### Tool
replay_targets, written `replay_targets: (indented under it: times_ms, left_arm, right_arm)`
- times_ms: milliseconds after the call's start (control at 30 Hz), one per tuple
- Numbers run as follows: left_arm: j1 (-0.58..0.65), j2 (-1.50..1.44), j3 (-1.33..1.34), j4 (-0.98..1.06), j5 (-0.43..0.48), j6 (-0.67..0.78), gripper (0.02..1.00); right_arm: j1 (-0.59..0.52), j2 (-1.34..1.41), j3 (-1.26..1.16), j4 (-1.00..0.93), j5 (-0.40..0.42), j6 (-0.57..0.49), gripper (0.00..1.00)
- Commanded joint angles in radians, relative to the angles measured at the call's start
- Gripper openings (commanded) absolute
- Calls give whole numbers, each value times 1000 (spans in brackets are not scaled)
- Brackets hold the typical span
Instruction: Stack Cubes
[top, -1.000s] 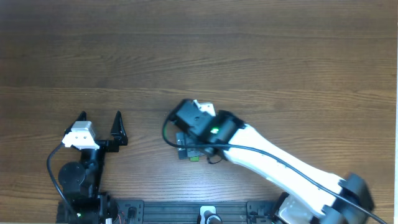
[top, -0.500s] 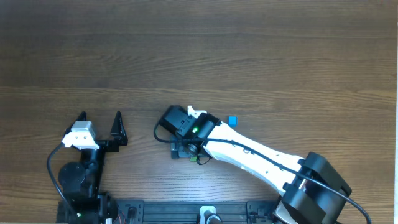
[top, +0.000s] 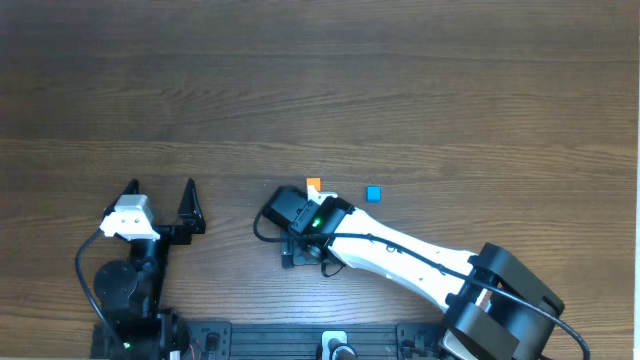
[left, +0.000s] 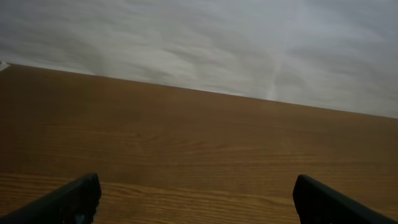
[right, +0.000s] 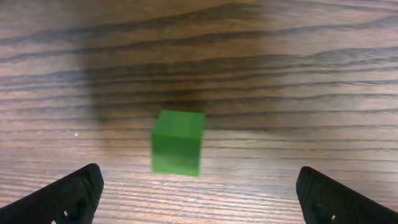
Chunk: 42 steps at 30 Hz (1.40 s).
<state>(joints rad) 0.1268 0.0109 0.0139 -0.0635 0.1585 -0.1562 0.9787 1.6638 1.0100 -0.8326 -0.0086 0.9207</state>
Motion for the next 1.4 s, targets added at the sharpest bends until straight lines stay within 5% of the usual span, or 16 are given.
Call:
replay_targets:
  times_ms: [33, 1400]
  left_arm:
    - [6, -8, -8, 3, 9, 18, 1000]
    - [6, -8, -8, 3, 9, 18, 1000]
  right_arm:
    - [18, 32, -12, 11, -1, 14, 991]
    - [18, 106, -14, 60, 26, 29, 770]
